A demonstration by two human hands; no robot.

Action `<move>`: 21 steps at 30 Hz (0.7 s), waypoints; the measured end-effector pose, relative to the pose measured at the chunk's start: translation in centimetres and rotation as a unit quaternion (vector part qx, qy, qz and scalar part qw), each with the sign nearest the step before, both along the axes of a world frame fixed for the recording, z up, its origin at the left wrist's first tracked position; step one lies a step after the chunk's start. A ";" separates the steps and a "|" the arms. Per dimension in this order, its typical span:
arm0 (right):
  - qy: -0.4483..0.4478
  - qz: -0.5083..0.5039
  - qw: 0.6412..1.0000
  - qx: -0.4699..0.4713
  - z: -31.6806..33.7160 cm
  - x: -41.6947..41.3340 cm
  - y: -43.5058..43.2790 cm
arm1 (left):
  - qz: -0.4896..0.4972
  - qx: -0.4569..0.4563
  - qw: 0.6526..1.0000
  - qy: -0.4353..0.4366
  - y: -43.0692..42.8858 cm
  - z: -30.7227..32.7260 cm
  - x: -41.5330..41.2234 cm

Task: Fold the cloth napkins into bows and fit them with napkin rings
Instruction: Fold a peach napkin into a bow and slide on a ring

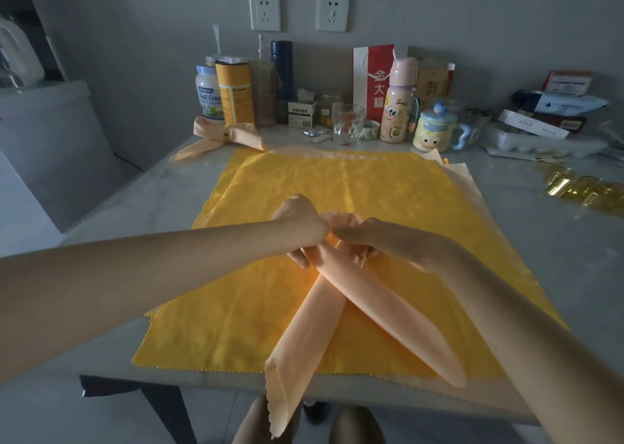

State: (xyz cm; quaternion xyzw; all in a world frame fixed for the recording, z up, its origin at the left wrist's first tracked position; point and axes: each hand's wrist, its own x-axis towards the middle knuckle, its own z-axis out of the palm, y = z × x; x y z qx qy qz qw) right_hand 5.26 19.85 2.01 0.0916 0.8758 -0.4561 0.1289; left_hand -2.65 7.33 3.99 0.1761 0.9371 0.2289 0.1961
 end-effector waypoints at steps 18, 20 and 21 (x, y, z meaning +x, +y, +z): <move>0.185 -0.034 0.972 0.143 -2.8 1.5 -1.4 | -0.190 -0.035 0.980 0.044 -3.8 -1.6 4.5; 0.205 -0.037 0.967 0.143 -3.1 1.3 -1.3 | -0.166 -0.036 0.985 0.018 -3.0 -2.0 3.5; 0.205 -0.047 0.967 0.142 -3.0 1.3 -1.2 | -0.149 -0.028 0.989 0.000 -2.6 -2.3 3.0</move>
